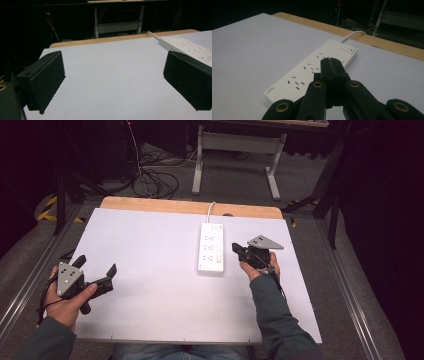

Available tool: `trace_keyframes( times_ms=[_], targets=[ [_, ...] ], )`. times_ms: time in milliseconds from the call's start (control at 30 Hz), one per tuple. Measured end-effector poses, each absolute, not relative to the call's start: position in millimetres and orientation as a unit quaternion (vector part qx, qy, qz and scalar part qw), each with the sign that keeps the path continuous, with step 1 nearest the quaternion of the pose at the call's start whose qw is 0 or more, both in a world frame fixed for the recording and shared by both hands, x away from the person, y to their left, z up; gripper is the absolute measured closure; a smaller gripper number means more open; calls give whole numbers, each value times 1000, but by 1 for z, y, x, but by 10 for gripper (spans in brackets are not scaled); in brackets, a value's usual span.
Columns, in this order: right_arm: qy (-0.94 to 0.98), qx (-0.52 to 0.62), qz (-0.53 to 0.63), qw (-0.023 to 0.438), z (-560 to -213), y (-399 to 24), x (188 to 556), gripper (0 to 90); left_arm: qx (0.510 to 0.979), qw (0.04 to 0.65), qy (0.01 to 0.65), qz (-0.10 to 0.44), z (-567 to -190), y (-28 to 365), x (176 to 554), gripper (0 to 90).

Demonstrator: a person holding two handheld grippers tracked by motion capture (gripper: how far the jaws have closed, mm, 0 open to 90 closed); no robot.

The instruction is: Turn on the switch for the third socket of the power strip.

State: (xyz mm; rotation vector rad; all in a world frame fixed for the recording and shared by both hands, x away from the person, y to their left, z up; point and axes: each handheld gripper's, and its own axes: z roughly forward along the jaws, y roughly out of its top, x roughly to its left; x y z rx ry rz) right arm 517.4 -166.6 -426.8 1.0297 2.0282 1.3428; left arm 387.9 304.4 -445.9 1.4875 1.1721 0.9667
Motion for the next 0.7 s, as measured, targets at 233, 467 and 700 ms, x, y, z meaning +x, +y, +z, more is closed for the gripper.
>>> trace_keyframes(
  times_ms=[233,467,700],
  targets=[
    [732,379,510,245,-421,-171,510,900,612,484,482,398,-446,304,388,44],
    [722,380,524,244,-417,-179,502,900,611,485,483,398,-446,304,387,43],
    [716,387,528,243,-417,-186,497,900,611,485,482,398,-446,304,387,44]
  ],
)
